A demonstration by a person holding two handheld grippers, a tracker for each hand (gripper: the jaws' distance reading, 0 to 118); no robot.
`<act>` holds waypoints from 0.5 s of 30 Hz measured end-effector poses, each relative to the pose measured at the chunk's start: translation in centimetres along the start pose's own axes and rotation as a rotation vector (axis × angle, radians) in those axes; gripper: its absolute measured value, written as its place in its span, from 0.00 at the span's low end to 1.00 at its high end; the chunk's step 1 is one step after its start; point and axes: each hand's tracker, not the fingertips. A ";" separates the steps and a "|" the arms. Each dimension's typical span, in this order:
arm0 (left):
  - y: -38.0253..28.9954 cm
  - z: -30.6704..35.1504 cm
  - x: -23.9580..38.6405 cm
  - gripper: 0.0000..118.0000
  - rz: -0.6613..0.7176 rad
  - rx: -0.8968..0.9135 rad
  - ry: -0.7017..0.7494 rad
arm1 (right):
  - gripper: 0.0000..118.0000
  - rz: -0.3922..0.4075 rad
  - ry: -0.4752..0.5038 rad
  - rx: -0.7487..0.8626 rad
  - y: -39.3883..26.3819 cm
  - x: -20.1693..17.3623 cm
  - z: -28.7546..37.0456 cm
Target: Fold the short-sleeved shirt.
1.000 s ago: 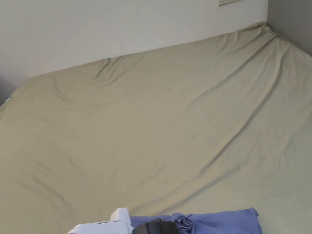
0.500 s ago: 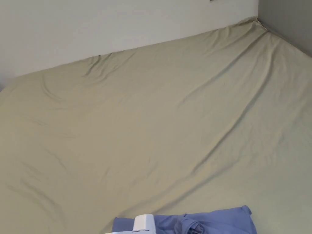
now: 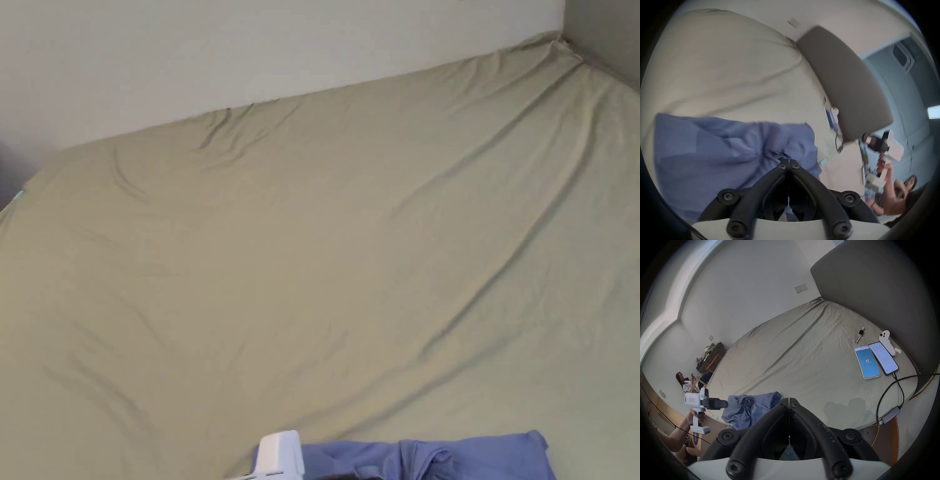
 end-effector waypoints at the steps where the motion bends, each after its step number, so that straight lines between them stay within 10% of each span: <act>1: 0.6 2.0 -1.6 0.00 0.019 0.018 0.020 | 0.00 0.004 0.002 -0.003 0.2 -0.1 -0.1; 8: 2.8 8.4 -13.0 0.00 0.258 -0.059 0.037 | 0.00 0.000 0.015 -0.007 0.4 -0.8 -1.3; 10: 2.6 7.6 -14.7 0.35 0.275 -0.095 -0.015 | 0.00 0.000 0.014 -0.014 0.3 -1.2 -1.8; 12: 2.3 6.5 -15.5 1.00 0.264 -0.149 0.040 | 0.00 0.003 0.010 -0.021 0.2 -1.6 -2.1; 15: 2.0 4.7 -15.5 0.95 0.230 -0.193 0.036 | 0.00 0.004 0.010 -0.034 -0.1 -2.0 -2.3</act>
